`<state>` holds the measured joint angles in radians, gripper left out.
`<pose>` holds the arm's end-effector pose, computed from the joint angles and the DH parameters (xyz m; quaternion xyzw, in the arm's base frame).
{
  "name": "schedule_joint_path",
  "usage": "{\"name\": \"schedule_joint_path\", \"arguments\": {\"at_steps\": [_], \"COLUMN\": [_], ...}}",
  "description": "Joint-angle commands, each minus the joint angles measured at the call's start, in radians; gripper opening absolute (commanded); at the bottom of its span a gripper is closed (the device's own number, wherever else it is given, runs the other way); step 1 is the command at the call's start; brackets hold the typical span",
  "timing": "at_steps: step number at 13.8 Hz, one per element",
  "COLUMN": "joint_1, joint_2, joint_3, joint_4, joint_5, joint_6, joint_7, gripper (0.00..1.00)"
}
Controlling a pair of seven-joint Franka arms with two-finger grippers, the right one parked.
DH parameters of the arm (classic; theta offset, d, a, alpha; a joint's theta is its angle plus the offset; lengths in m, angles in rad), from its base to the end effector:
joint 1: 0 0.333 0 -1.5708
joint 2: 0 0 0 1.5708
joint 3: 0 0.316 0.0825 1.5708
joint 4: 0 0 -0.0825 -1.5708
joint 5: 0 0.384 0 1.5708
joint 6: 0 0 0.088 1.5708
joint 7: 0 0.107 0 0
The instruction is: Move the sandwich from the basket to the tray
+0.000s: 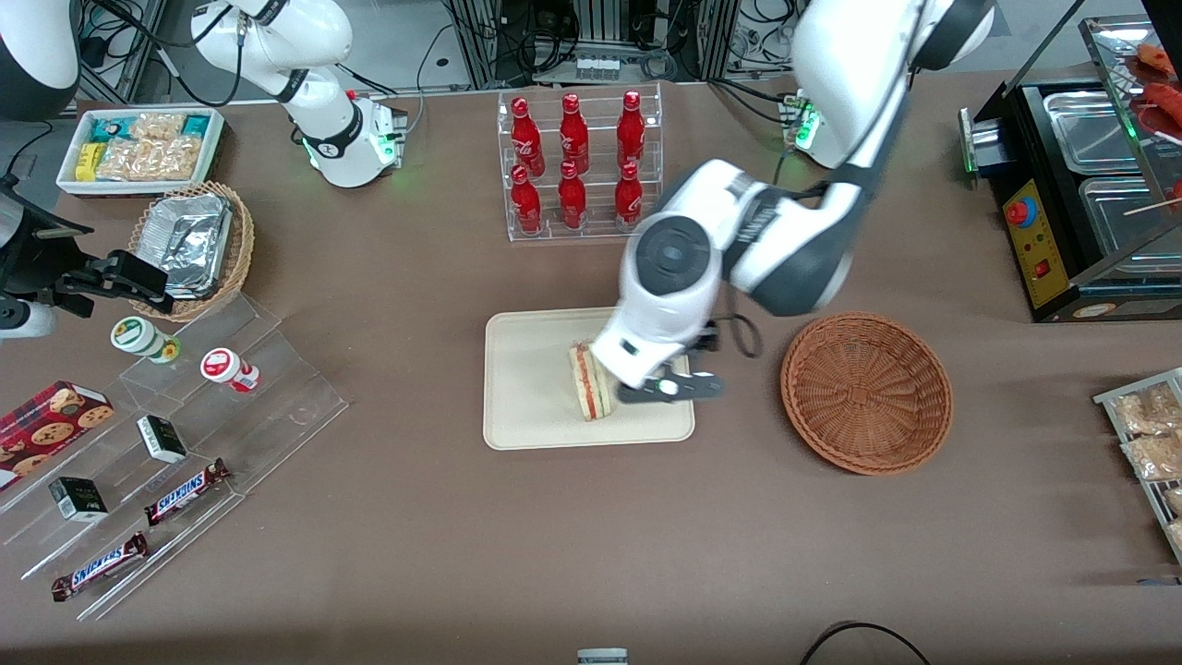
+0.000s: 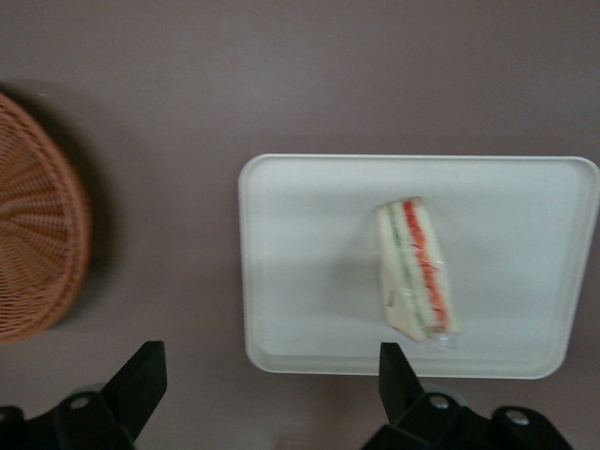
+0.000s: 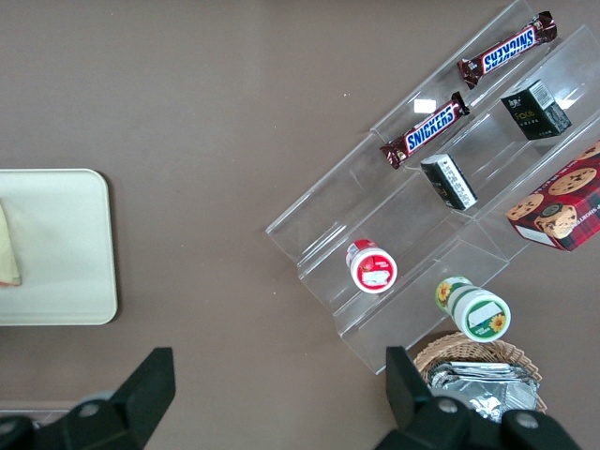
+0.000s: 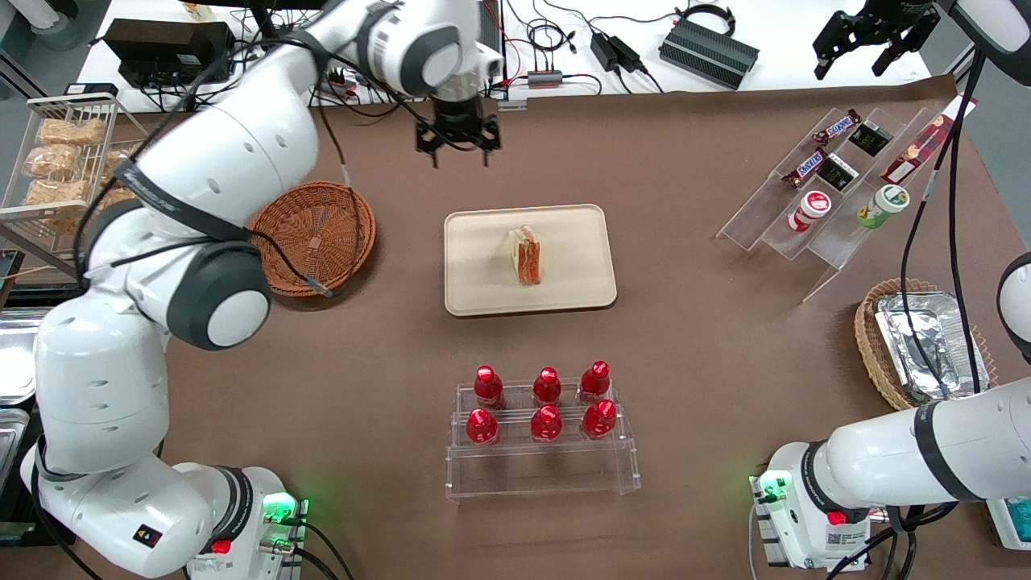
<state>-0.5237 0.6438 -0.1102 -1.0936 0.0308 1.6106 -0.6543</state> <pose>0.5964 -0.4062 0.4383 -0.9978 -0.0175 0.0603 0.0223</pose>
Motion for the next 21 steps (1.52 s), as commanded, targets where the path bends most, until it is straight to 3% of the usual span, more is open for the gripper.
{"name": "schedule_joint_path", "arguments": {"at_steps": [1,7,11,15,17,21], "joint_1": [0.098,0.335,0.461,0.531,0.533,0.576], "joint_2": [-0.077,-0.321,-0.452,-0.558,-0.595,-0.61], "joint_3": [-0.005,-0.005,-0.005,0.0,0.0,0.003], "joint_4": [-0.077,-0.336,-0.414,-0.416,-0.416,-0.417], "joint_5": [-0.006,-0.006,-0.006,0.009,0.076,0.064], "joint_6": [-0.053,-0.058,-0.119,-0.207,-0.253,-0.265], "joint_7": [0.19,0.542,0.669,0.679,0.677,0.676], "gripper": [1.0,1.0,1.0,1.0,1.0,1.0]}}
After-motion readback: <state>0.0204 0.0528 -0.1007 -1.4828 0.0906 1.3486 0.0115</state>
